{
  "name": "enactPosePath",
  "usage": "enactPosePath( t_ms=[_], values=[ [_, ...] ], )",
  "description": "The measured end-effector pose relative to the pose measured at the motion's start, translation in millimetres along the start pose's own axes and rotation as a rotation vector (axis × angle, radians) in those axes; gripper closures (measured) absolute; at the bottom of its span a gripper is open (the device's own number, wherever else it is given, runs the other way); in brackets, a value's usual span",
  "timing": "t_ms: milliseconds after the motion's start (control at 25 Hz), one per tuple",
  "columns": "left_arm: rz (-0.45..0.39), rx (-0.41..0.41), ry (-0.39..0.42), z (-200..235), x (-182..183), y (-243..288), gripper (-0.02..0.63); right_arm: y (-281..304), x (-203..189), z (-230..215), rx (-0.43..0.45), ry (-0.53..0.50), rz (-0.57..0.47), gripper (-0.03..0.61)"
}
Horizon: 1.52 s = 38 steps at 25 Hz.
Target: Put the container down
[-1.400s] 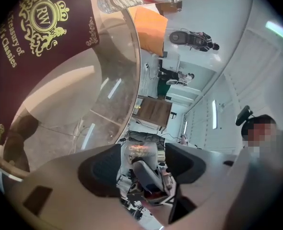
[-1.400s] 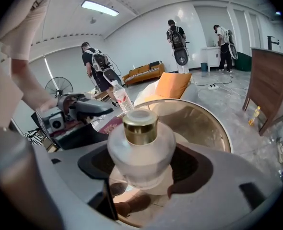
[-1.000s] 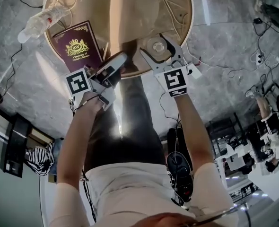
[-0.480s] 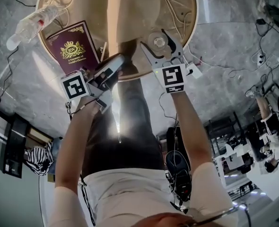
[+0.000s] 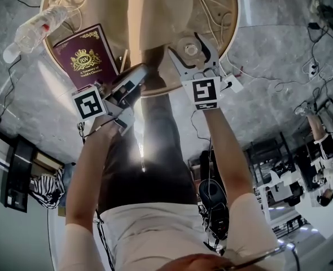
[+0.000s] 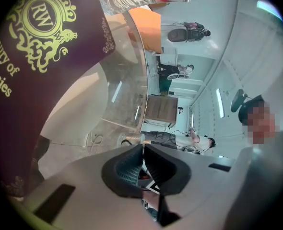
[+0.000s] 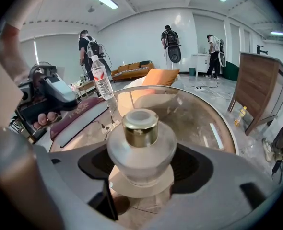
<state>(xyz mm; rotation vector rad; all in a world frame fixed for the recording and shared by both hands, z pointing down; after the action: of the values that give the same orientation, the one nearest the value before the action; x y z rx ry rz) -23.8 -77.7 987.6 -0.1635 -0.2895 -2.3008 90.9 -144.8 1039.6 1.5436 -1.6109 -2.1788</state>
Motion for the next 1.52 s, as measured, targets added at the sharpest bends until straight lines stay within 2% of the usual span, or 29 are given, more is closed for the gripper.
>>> enactPosePath(
  t_ms=[440, 760, 1000, 1200, 1520],
  values=[
    [0.018, 0.007, -0.004, 6.6, -3.0, -2.8, 0.594, -1.0, -11.7, 6.0, -0.064, -0.064, -0.008, 0.241],
    [0.034, 0.013, 0.007, 6.5, -8.6, -8.4, 0.594, -3.1, -13.7, 3.1, -0.086, -0.052, -0.008, 0.235],
    [0.043, 0.0, 0.024, -0.8, -8.8, -16.0, 0.594, -1.9, -12.5, 7.5, -0.073, -0.023, 0.029, 0.103],
    [0.063, -0.009, 0.043, -17.3, -12.7, -22.5, 0.594, -16.3, -2.5, 5.6, -0.104, -0.013, 0.035, 0.108],
    [0.132, -0.02, 0.127, -76.8, -19.4, -37.7, 0.594, -69.6, 43.8, 12.1, -0.137, 0.002, 0.006, 0.181]
  ],
)
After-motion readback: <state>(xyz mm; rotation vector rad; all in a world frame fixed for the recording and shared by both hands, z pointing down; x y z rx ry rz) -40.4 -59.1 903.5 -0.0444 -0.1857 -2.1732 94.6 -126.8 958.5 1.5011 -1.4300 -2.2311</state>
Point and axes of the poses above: the fingertips, and each gripper's own axes: y forward along the fingers, z to its left, x out of its top, the point moved 3 cm from there along -y, backward along the fingers, and after that the axes turned 8 degrees about -x, right-handed, at the moved point
